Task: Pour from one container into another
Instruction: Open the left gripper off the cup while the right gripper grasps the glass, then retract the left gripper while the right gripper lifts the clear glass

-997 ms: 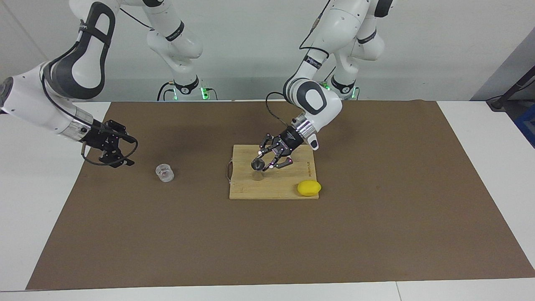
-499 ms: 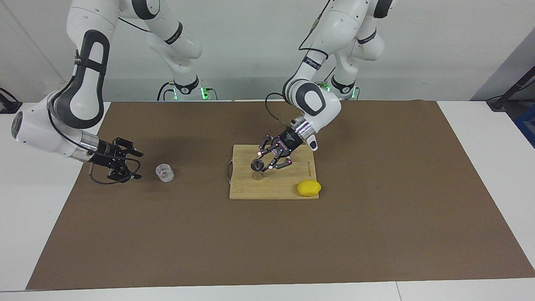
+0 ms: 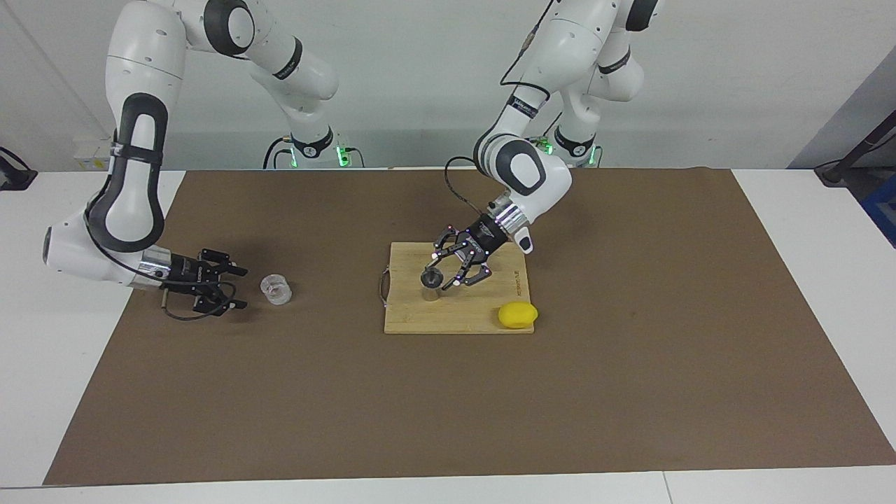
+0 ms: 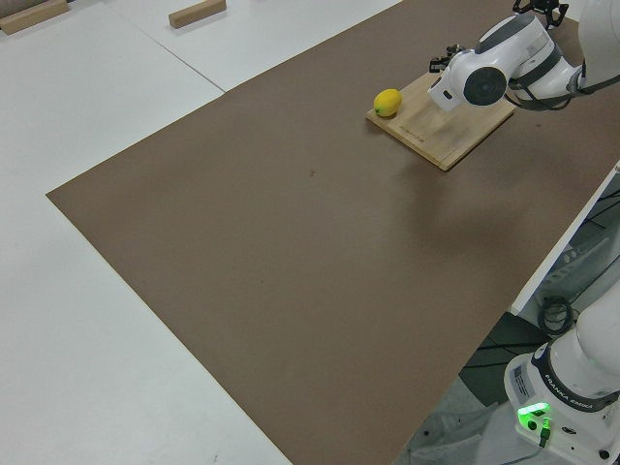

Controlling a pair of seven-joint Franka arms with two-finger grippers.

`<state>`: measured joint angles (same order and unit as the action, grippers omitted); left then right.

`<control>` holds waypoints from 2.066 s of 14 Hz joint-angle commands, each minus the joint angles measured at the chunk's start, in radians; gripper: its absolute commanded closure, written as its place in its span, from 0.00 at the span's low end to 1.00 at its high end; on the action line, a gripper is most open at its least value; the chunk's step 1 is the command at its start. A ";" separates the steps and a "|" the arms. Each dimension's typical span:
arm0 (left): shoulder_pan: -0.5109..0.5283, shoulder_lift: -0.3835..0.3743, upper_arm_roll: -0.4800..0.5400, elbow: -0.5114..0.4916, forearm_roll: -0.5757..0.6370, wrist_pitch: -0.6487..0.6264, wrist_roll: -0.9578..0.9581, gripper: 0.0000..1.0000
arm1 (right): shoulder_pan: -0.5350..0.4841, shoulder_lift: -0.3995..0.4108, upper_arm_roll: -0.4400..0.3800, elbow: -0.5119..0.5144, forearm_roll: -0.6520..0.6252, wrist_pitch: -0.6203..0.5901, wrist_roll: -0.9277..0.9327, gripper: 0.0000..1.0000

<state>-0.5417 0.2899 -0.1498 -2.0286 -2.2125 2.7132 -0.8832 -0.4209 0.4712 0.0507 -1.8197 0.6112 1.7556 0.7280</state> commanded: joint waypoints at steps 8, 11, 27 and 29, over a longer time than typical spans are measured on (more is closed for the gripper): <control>-0.015 -0.107 0.013 -0.053 0.048 0.022 0.015 0.00 | 0.010 -0.046 0.015 -0.124 0.160 0.021 -0.045 0.14; -0.006 -0.196 0.012 -0.096 0.053 0.027 0.003 0.00 | 0.010 -0.048 0.015 -0.132 0.182 0.059 -0.050 0.14; 0.422 -0.238 0.019 -0.007 0.873 -0.046 0.001 0.00 | 0.027 -0.062 0.018 -0.162 0.288 0.065 -0.026 0.88; 0.472 -0.212 0.019 0.057 1.035 -0.046 0.004 0.00 | 0.028 -0.083 0.021 -0.147 0.286 0.071 0.005 0.92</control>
<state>-0.1196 0.0506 -0.1219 -2.0345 -1.2895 2.6894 -0.8759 -0.3870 0.4365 0.0643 -1.9550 0.8677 1.8214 0.7134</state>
